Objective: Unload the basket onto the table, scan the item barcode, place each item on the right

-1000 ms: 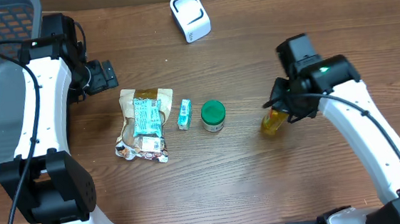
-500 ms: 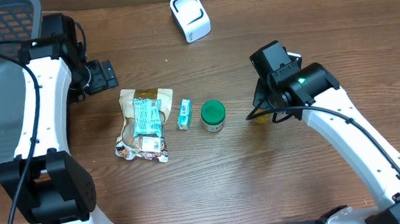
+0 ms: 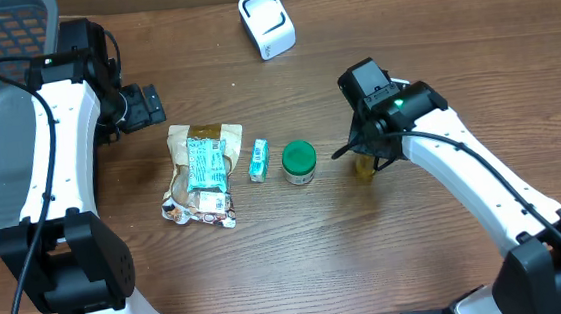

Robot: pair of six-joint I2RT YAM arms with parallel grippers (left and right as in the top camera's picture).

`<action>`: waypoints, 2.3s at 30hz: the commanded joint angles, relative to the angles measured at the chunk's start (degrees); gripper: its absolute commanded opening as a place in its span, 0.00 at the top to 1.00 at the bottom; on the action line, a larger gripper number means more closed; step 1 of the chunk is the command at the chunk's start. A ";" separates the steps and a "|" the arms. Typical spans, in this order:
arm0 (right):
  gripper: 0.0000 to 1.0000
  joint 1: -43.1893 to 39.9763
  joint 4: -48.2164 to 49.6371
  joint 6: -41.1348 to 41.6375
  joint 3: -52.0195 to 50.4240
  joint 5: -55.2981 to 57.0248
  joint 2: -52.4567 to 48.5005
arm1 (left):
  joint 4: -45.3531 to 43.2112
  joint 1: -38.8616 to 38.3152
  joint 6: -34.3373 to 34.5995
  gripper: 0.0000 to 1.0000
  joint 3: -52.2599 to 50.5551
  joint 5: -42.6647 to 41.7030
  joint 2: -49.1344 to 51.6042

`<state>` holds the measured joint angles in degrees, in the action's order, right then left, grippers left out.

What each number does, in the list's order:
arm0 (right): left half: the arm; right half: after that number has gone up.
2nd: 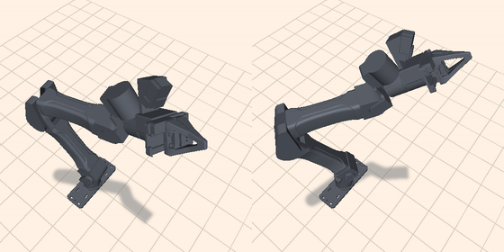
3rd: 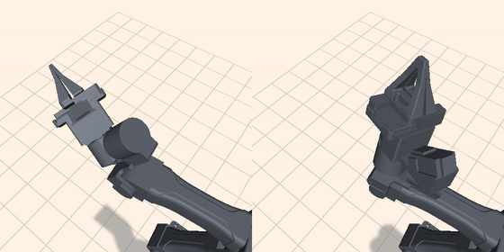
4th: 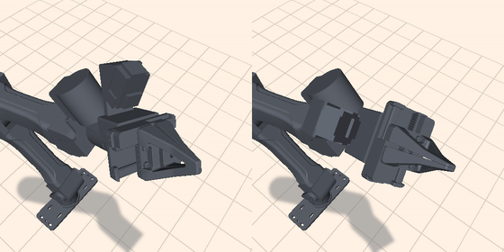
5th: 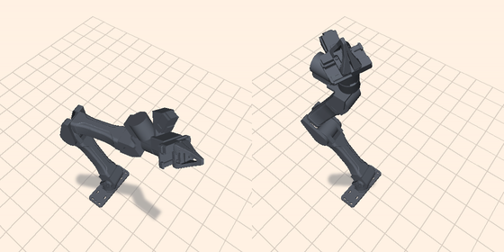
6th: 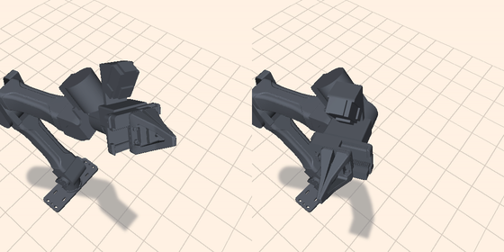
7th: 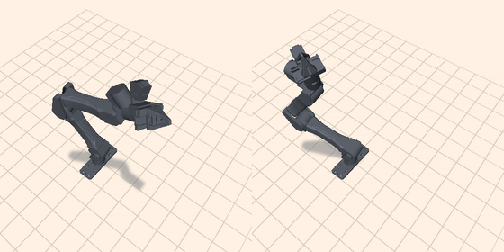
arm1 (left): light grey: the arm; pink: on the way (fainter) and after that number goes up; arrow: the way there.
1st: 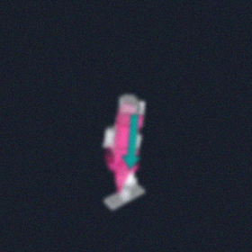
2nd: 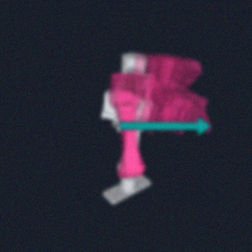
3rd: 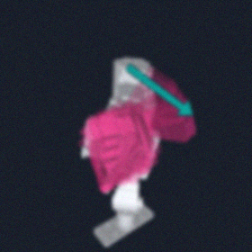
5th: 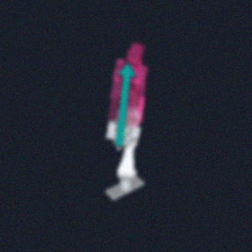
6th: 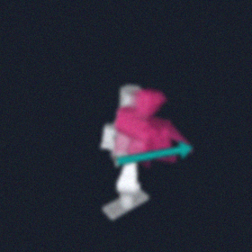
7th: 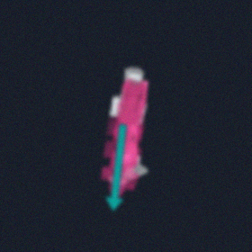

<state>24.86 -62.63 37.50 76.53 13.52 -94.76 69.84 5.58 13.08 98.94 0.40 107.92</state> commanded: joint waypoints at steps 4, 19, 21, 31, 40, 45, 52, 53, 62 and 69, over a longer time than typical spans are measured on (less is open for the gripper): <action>0.87 0.15 3.32 0.42 0.28 1.01 -1.42 | -0.02 -0.37 -0.87 0.00 -0.33 -0.42 -0.35; 0.69 0.15 4.92 0.02 0.28 0.37 -5.09 | -0.02 -0.37 -0.87 0.00 -0.33 -0.42 -0.35; 0.63 0.15 4.92 0.02 0.28 0.37 -5.09 | -0.04 -0.37 -0.87 0.01 -0.33 -0.42 -0.35; 0.38 0.15 4.90 0.02 0.28 0.37 -5.14 | -0.04 -0.37 -0.87 0.00 -0.33 -0.42 -0.35; 0.36 0.15 4.94 0.02 0.28 0.37 -5.25 | -0.02 -0.37 -0.85 0.01 -0.33 -0.42 -0.35; 0.52 0.15 4.92 0.02 0.28 0.37 -5.25 | -0.02 -0.37 -0.87 0.00 -0.33 -0.44 -0.35; 0.59 0.15 4.92 0.02 0.28 0.37 -5.25 | -0.04 -0.37 -0.87 0.01 -0.33 -0.44 -0.35; 0.59 0.15 4.92 0.02 0.28 0.35 -5.25 | -0.04 -0.37 -0.87 0.00 -0.33 -0.44 -0.35; 0.57 0.15 5.42 0.02 0.28 0.39 -5.25 | -0.02 -0.37 -0.87 0.00 -0.33 -0.42 -0.35; 0.54 0.15 5.53 0.02 0.28 0.37 -5.25 | -0.04 -0.39 -0.87 0.00 -0.33 -0.44 -0.35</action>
<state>24.91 -57.45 37.45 76.60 13.72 -99.50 69.84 5.58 13.08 98.94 0.40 107.92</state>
